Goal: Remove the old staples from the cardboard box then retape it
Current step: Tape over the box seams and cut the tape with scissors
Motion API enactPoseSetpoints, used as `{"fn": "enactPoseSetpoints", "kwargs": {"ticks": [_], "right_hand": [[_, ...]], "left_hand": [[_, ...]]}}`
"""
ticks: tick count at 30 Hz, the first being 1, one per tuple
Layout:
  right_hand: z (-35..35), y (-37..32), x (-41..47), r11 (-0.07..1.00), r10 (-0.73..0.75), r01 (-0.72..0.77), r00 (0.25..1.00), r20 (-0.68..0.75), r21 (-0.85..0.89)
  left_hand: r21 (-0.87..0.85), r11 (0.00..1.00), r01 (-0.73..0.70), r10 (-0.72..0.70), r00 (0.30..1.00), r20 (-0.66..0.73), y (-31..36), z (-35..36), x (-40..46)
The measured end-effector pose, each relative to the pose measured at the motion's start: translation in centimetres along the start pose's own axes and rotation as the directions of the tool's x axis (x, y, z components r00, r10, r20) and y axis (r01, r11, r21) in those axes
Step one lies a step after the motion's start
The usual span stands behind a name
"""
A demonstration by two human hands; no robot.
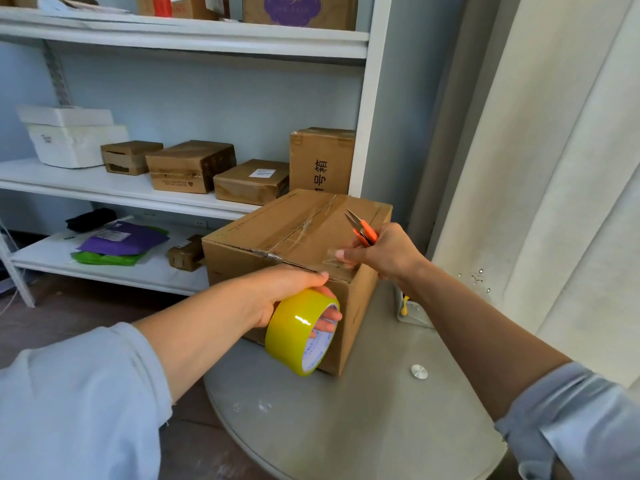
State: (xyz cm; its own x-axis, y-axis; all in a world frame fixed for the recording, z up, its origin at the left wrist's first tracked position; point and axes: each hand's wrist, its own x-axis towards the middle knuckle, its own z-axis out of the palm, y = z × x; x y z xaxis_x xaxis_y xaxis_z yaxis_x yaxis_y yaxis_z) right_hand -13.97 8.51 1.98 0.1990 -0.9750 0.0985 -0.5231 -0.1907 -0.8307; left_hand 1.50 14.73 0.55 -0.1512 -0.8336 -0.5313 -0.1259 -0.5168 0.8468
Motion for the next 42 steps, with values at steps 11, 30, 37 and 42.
{"fn": "enactPoseSetpoints", "kwargs": {"ticks": [11,30,37,42], "right_hand": [[0.1,1.3,0.6,0.987,0.112,-0.118,0.992,0.058,0.109],[-1.4,1.7,0.5,0.992,0.099,-0.112,0.972,0.212,0.050],[-1.0,1.3,0.6,0.999,0.039,-0.032,0.980,0.197,-0.038],[-1.1,1.4,0.7,0.999,0.033,-0.026,0.979,0.203,-0.037]], "left_hand": [[0.021,0.996,-0.083,0.084,0.995,-0.055,0.5,0.1,0.0],[0.024,0.999,-0.040,0.040,0.999,-0.014,0.2,1.0,0.0],[0.025,0.999,-0.042,0.043,0.998,-0.038,0.2,0.9,0.0],[0.081,0.996,-0.034,0.038,0.998,-0.044,0.5,1.0,0.2]]}}
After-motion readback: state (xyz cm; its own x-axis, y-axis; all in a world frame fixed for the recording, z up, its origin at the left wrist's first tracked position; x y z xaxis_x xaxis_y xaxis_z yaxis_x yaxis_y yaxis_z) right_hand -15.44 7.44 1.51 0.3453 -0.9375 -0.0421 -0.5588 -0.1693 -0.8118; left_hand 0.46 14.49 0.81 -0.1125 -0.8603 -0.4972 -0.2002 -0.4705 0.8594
